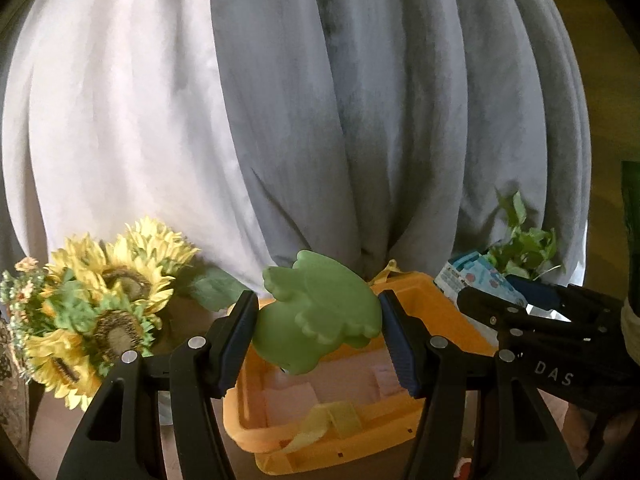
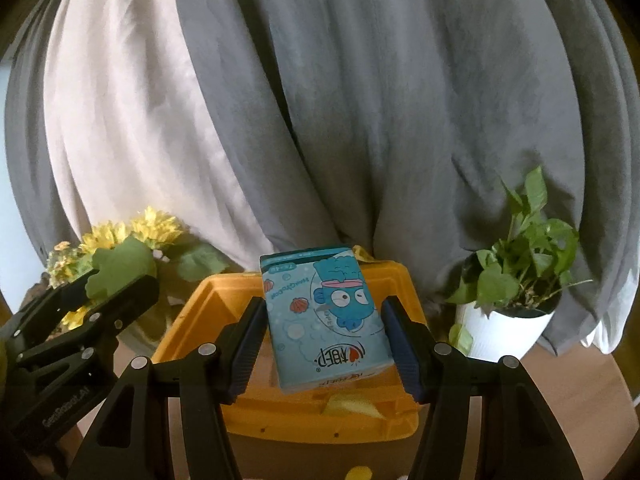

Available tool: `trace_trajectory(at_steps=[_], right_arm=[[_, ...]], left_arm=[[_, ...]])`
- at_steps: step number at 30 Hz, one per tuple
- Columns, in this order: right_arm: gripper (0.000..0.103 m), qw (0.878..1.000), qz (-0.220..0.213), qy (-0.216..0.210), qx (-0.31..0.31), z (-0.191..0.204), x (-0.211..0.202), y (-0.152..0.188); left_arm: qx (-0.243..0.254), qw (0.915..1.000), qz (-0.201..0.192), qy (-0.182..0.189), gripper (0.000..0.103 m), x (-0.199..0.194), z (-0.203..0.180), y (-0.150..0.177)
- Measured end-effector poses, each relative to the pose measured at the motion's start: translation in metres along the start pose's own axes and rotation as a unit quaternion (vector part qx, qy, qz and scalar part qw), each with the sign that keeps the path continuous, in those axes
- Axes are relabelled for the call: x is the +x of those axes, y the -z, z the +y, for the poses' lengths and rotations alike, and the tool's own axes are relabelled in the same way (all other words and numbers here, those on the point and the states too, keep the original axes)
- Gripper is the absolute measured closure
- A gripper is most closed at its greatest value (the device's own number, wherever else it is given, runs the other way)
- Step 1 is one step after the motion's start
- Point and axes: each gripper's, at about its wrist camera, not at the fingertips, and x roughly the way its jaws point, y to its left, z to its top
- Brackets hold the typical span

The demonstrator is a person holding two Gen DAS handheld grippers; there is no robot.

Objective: Organize soft objects
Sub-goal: 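Lift the green frog with the left gripper while the right gripper carries the blue package over the crate, then open the left gripper to drop the frog while the right gripper releases the package into the crate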

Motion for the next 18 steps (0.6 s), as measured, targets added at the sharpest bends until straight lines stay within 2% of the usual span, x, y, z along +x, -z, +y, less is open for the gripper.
trace_trajectory(at_steps=[11,18], right_arm=[[0.043,0.999,0.049,0.003,0.007,-0.010,0.062,0.003],[0.042,0.997,0.078,0.010,0.006,-0.016,0.095,0.008]], left_arm=[[0.016,0.9988,0.046,-0.011,0.042,0.062,0.001,0.015],[0.028,0.9966,0.077,-0.001,0.042,0.090,0.004,0.021]])
